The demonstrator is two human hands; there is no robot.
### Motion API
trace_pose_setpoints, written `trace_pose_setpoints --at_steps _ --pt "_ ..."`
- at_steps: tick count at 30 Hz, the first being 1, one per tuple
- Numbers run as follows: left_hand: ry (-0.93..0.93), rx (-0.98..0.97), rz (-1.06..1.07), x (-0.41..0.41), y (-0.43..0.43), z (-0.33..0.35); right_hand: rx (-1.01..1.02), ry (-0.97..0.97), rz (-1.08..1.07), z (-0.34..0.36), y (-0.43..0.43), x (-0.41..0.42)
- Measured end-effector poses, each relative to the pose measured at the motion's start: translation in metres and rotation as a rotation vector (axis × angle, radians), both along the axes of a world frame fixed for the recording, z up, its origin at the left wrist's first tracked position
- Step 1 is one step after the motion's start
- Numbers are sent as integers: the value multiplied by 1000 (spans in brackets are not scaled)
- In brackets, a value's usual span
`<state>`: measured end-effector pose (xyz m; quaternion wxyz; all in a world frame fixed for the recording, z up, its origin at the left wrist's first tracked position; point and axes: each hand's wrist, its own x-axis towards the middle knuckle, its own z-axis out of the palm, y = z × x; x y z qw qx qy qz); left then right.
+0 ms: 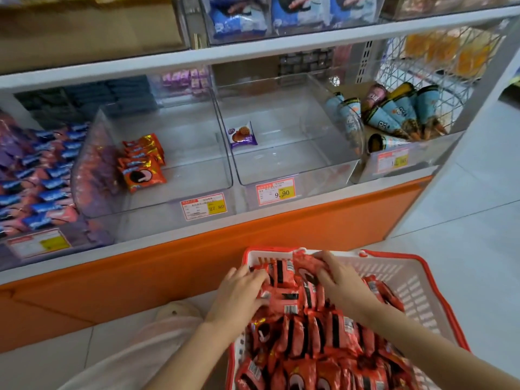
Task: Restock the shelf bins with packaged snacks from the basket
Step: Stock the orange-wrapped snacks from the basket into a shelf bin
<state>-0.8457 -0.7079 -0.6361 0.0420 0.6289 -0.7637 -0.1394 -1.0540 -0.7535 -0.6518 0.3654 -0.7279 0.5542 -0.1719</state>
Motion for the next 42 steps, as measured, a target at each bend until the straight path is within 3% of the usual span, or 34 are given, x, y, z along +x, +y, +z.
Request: trace_pose_setpoints --at_steps 4,8,11,14,19,25,29,35,42 --pt "123 -302 34 41 -5 42 151 -356 -77 45 -13 31" --pt "202 -578 101 82 -8 63 252 -560 -3 85 -24 67" --pt "174 -754 197 111 -9 83 304 -586 88 107 -26 92" --pt "179 -812 284 139 -7 97 293 -519 166 122 -32 122" --pt "200 -883 408 187 -4 110 230 -491 142 136 -52 179" --pt "129 -986 445 241 -6 113 118 -600 98 144 -84 253" --pt "91 -966 467 265 -7 107 -136 -383 127 136 -116 301" --pt "66 -976 485 285 -7 98 -256 276 420 105 -151 356" --pt "74 -1007 482 297 -9 95 -544 518 569 92 -169 377"
